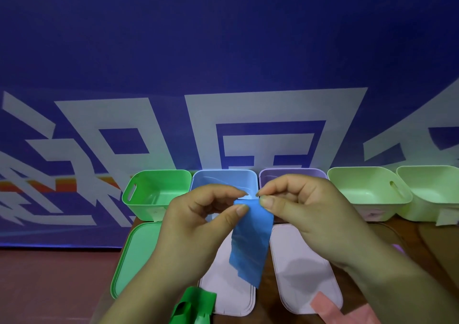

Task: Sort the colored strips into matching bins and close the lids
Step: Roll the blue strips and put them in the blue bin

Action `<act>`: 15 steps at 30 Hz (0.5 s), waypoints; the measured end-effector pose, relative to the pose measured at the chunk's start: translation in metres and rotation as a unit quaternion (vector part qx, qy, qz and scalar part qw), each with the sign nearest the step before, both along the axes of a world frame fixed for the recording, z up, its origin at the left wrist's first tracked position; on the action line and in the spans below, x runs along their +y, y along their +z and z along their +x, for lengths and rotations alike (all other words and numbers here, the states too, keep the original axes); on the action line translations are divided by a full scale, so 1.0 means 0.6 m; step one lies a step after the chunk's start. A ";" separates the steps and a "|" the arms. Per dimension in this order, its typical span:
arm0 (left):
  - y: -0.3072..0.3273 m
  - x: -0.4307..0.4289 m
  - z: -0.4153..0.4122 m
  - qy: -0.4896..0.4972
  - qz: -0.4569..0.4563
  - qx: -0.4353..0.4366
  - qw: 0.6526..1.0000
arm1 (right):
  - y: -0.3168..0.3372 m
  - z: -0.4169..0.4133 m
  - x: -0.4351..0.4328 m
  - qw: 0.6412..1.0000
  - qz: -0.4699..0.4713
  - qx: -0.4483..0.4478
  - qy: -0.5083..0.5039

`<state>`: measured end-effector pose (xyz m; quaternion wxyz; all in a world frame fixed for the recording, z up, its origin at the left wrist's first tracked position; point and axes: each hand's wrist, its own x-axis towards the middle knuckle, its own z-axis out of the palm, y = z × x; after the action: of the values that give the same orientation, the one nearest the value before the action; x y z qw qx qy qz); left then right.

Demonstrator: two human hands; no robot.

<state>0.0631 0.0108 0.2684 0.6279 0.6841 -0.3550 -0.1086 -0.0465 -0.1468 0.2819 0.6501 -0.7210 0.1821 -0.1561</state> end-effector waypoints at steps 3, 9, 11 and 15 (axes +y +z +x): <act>0.000 -0.001 0.000 -0.011 -0.005 -0.008 1.000 | -0.001 0.000 0.000 1.000 -0.003 -0.001 -0.001; 0.008 -0.005 -0.002 -0.002 -0.015 0.066 0.998 | -0.001 0.000 0.000 0.999 -0.035 -0.019 0.015; 0.013 -0.008 -0.004 0.001 -0.025 0.095 0.995 | -0.003 -0.001 -0.001 0.998 -0.050 -0.023 0.018; 0.020 -0.011 -0.008 0.009 -0.035 0.131 0.991 | -0.003 -0.003 0.000 0.996 -0.075 -0.038 0.012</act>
<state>0.0583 0.0041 0.2805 0.6934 0.6449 -0.2667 -0.1795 -0.0483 -0.1469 0.2798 0.6024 -0.7633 0.1365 -0.1891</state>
